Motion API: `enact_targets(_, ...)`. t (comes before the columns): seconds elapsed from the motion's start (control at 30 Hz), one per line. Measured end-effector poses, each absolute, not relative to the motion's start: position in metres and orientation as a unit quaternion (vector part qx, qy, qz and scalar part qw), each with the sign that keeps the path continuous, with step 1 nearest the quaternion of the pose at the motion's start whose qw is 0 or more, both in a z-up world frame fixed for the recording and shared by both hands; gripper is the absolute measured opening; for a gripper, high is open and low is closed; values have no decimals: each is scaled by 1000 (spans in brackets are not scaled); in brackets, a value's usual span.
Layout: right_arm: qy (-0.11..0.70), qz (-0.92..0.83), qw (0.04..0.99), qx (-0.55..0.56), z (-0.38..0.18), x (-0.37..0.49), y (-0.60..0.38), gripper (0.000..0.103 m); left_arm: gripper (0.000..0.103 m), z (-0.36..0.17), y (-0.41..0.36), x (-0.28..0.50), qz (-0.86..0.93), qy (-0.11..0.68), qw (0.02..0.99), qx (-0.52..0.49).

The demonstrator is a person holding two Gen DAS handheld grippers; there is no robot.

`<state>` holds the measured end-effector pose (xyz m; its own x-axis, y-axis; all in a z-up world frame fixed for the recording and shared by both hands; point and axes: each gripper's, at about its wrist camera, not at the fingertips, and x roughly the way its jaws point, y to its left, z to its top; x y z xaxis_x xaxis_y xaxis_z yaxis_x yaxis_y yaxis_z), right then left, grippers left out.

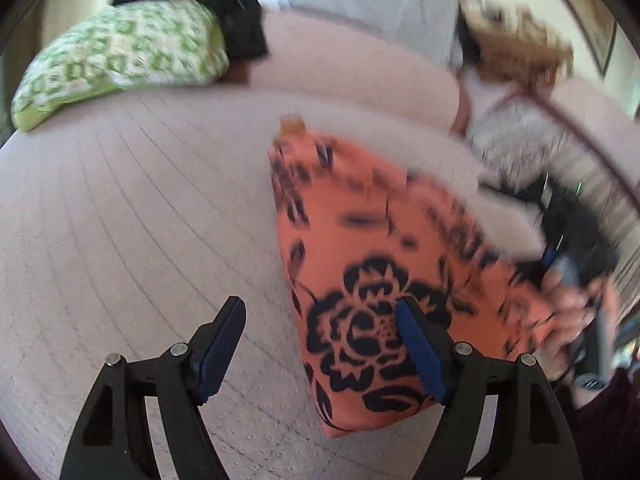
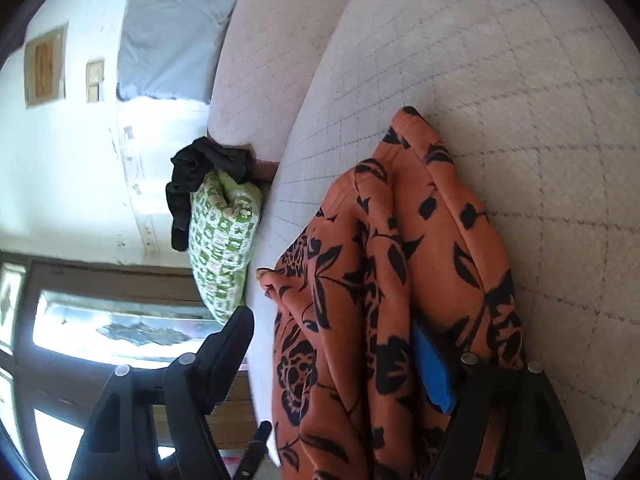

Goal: Fold small clothes

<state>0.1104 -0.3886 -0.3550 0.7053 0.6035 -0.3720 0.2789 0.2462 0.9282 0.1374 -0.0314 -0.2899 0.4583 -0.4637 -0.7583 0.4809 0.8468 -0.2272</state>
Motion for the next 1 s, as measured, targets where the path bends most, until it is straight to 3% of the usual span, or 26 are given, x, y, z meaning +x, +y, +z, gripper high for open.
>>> enact_targets(0.03,373,114,720,574,-349,115,-383,72,78,-293,-36,136,-279,439,854,17)
enact_targets(0.1,408,107,761,493,-339,127,-364,29,78,-294,-44,130,-296,433,851,21)
enact_targets(0.17,421,85,792,434,-329,131,-352,19,78,-293,-52,125,-303,428,851,39)
enact_targets(0.3,336,55,871,353,-283,118,-354,14,78,-286,-69,117,-314,403,857,62)
enact_targets(0.37,315,33,885,341,-275,114,-362,14,79,-283,-79,117,-319,393,860,66)
enact_targets(0.43,329,-2,880,341,-283,119,-371,14,86,-288,-93,121,-310,390,864,74)
enact_targets(0.57,442,-49,826,347,-332,139,-381,15,102,-314,-115,116,-300,367,871,127)
enact_targets(0.7,399,-85,840,358,-311,127,-396,32,103,-319,-113,118,-298,368,871,128)
enact_targets(0.83,294,-77,880,365,-278,112,-402,36,103,-325,-104,125,-302,391,864,95)
enact_targets(0.9,295,-41,887,353,-273,119,-397,44,103,-329,-102,127,-304,405,858,79)
enact_targets(1.0,339,11,871,355,-283,147,-379,44,103,-336,-97,138,-308,433,846,45)
